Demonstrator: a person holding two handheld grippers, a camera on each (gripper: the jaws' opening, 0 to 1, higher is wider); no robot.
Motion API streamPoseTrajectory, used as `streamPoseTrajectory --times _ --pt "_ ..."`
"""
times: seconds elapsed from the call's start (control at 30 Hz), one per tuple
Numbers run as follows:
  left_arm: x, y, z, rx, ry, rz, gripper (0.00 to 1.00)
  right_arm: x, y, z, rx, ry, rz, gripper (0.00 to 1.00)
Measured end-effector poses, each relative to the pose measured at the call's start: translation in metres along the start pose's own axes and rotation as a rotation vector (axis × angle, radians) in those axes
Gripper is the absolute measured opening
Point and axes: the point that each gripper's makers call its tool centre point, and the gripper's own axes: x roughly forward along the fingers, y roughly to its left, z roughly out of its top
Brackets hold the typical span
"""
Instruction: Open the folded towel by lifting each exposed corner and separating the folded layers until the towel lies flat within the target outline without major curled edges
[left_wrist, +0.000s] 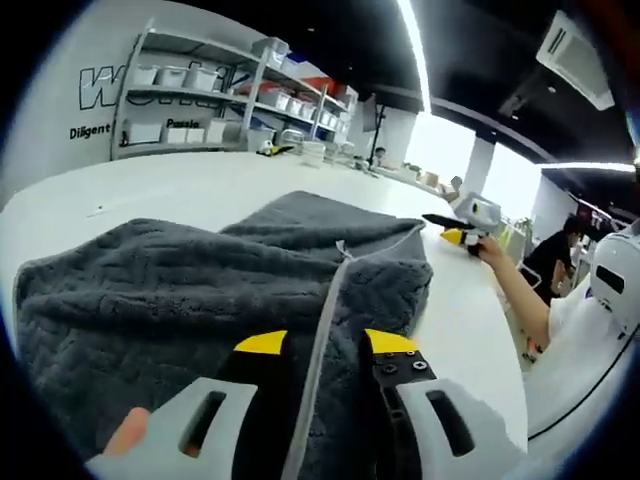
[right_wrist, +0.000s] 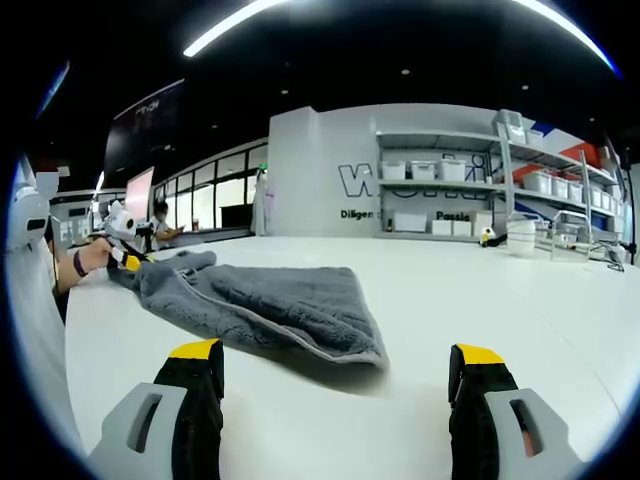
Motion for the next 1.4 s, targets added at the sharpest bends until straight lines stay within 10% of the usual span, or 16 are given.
streamPoseTrajectory --times 0.33,1.4 --pt "-0.002 -0.004 -0.002 0.051 0.004 -0.009 0.06 0.0 0.0 0.0 0.001 0.0 0.002 0.95" --pt "-0.028 -0.076 0.005 0.349 -0.118 -0.302 0.03 0.0 -0.002 0.0 0.001 0.0 -0.002 0.95"
